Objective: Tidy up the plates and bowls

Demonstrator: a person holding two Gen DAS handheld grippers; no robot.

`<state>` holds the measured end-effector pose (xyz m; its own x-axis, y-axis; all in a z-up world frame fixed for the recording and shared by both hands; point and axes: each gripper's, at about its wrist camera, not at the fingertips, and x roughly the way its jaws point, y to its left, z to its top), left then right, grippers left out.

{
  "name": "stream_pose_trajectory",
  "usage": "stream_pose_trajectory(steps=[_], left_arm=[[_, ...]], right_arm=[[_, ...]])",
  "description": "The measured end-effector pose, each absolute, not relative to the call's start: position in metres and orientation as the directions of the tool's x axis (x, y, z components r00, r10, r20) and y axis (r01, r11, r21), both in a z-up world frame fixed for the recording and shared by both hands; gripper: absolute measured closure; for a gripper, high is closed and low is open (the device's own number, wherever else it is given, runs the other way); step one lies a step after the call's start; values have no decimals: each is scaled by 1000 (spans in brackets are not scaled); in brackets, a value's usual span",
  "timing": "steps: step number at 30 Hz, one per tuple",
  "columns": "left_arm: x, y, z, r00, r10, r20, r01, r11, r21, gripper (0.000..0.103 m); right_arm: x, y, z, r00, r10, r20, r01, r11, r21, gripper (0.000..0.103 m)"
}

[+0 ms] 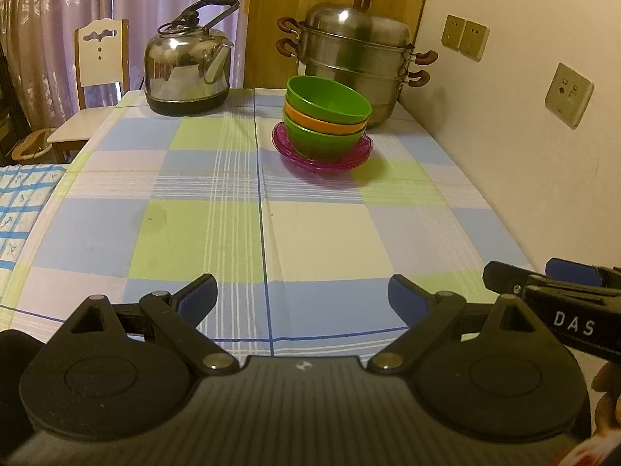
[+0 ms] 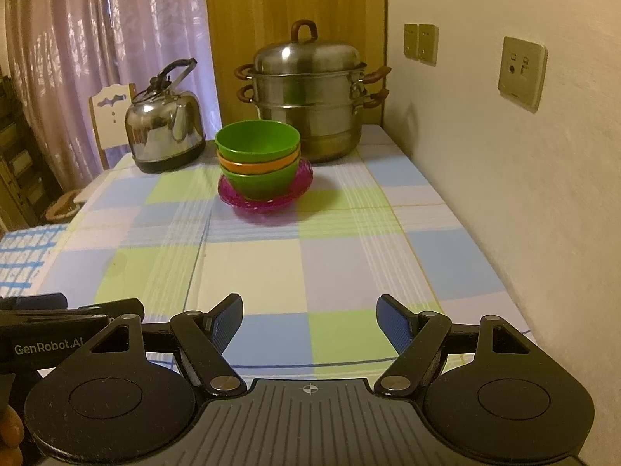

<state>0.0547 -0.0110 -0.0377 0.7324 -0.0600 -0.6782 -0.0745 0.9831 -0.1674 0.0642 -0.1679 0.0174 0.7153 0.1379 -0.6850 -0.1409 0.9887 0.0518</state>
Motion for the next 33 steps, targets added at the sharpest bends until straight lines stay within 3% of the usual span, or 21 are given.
stream_pose_trajectory(steps=[33], left_arm=[[54, -12, -39, 737, -34, -675, -79, 988, -136, 9]], right_arm=[[65, -168, 16, 716, 133, -686, -140, 989, 46, 27]])
